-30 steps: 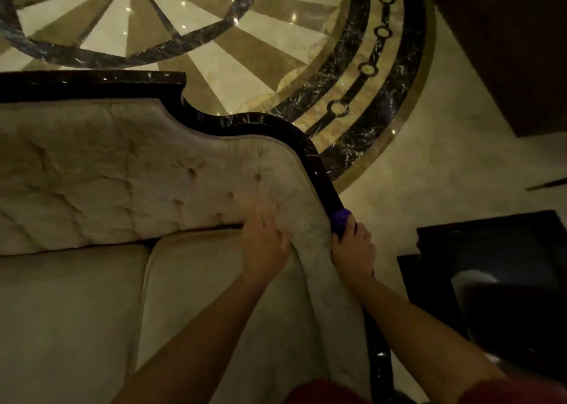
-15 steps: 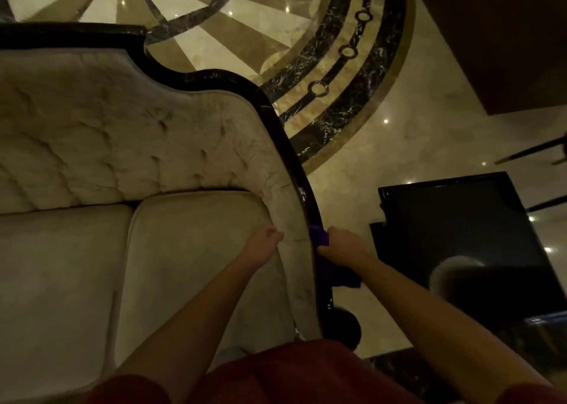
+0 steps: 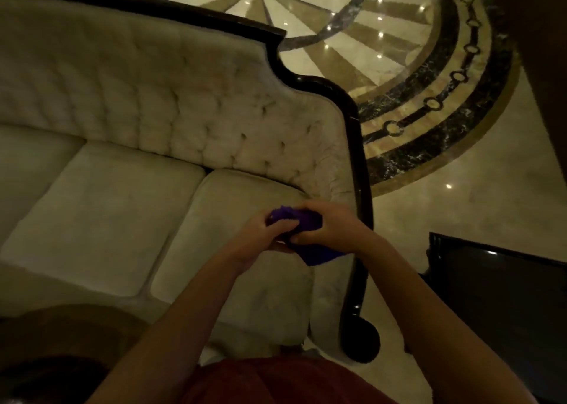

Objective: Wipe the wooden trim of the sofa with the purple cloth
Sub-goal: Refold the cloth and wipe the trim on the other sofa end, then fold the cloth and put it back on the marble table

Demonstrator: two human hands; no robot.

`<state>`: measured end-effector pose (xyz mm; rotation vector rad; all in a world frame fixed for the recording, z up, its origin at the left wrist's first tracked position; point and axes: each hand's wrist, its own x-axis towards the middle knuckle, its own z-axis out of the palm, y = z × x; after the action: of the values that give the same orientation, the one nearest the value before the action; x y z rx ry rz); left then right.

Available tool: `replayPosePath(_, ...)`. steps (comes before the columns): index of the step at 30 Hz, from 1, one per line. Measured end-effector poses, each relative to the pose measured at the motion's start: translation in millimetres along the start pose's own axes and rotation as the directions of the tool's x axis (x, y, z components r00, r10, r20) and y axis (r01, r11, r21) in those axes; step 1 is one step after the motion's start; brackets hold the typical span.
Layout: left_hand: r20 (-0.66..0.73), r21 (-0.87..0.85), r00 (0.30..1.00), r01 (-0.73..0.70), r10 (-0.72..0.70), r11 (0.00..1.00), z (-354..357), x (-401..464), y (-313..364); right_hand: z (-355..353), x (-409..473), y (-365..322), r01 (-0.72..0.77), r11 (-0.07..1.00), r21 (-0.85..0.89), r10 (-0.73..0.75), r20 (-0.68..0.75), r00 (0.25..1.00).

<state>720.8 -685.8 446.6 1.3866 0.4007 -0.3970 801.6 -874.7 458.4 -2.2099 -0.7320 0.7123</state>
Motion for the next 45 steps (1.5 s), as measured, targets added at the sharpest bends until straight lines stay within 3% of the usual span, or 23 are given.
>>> replayPosePath(3, -0.132, 0.022, 0.988, -0.073, 0.075, 0.997, -37.3, -34.5, 2.5, 27.8, 17.2, -33.2, 0.053, 0.994, 0.098, -0.055, 0.017, 0.998)
replayPosePath(7, -0.232, -0.061, 0.964, -0.149, 0.132, 0.987, -79.2, -74.1, 3.7, 61.0, 21.6, -59.6, -0.049, 0.903, 0.427, 0.073, -0.041, 0.996)
replayPosePath(11, -0.295, -0.316, 0.945, -0.235, 0.140, 0.919, -151.9, -127.1, -9.2, 131.4, 28.6, -103.7, -0.182, 0.687, 0.704, 0.263, -0.008, 0.965)
replayPosePath(14, -0.305, -0.440, 0.937, -0.298, 0.171, 0.847, -191.8, -160.0, -20.5, 182.8, 33.0, -132.8, -0.193, 0.461, 0.866, 0.179, 0.122, 0.976)
replayPosePath(16, -0.285, -0.477, 0.942, -0.301, 0.179, 0.826, -209.7, -174.6, -25.0, 203.1, 40.0, -154.4, -0.160, 0.438, 0.884, 0.142, 0.108, 0.984)
replayPosePath(20, -0.381, -0.494, 0.908, -0.358, 0.173, 0.792, -275.2, -219.3, -38.6, 257.5, 71.6, -221.2, -0.111, 0.576, 0.810, 0.026, 0.118, 0.993)
replayPosePath(22, -0.472, -0.421, 0.869, -0.369, 0.147, 0.829, -293.8, -234.4, -43.1, 272.0, 80.0, -239.2, -0.090, 0.620, 0.779, -0.015, 0.126, 0.992)
replayPosePath(24, -0.612, -0.317, 0.776, -0.417, 0.152, 0.852, -333.3, -254.8, -57.3, 300.2, 107.8, -275.7, -0.121, 0.635, 0.763, -0.043, 0.191, 0.981)
replayPosePath(25, -0.624, -0.291, 0.766, -0.412, 0.156, 0.863, -329.4, -255.2, -59.4, 299.5, 103.9, -276.3, -0.158, 0.625, 0.764, -0.009, 0.209, 0.978)
replayPosePath(27, -0.761, -0.300, 0.640, -0.492, 0.106, 0.817, -361.6, -274.4, -77.6, 329.2, 131.3, -312.0, -0.243, 0.656, 0.714, -0.067, 0.376, 0.924)
replayPosePath(28, -0.779, -0.325, 0.623, -0.504, 0.076, 0.800, -357.0, -273.3, -77.2, 326.1, 129.6, -311.8, -0.253, 0.646, 0.720, -0.059, 0.377, 0.924)
replayPosePath(30, -0.875, -0.355, 0.482, -0.581, -0.042, 0.732, -386.3, -289.0, -94.8, 356.3, 157.4, -340.6, -0.298, 0.681, 0.669, -0.125, 0.507, 0.853)
replayPosePath(35, -0.914, -0.387, 0.368, -0.670, -0.170, 0.633, -432.3, -313.4, -114.6, 408.7, 205.7, -370.6, -0.453, 0.715, 0.532, -0.079, 0.705, 0.705)
replayPosePath(40, -0.921, -0.387, 0.283, -0.731, -0.266, 0.562, -495.1, -336.0, -127.2, 470.2, 268.5, -416.5, -0.520, 0.782, 0.345, -0.063, 0.872, 0.485)
replayPosePath(42, -0.923, -0.367, 0.175, -0.667, -0.342, 0.649, -516.0, -339.7, -129.4, 489.0, 289.0, -446.8, -0.456, 0.811, 0.365, -0.092, 0.851, 0.518)
replayPosePath(44, -0.906, -0.365, -0.009, -0.493, -0.424, 0.790, -535.4, -344.9, -130.5, 509.1, 311.5, -484.3, -0.317, 0.859, 0.403, -0.134, 0.772, 0.621)
replayPosePath(45, -0.878, -0.394, -0.087, -0.425, -0.471, 0.815, -544.1, -349.0, -130.8, 521.3, 321.8, -500.5, -0.204, 0.899, 0.387, -0.158, 0.722, 0.673)
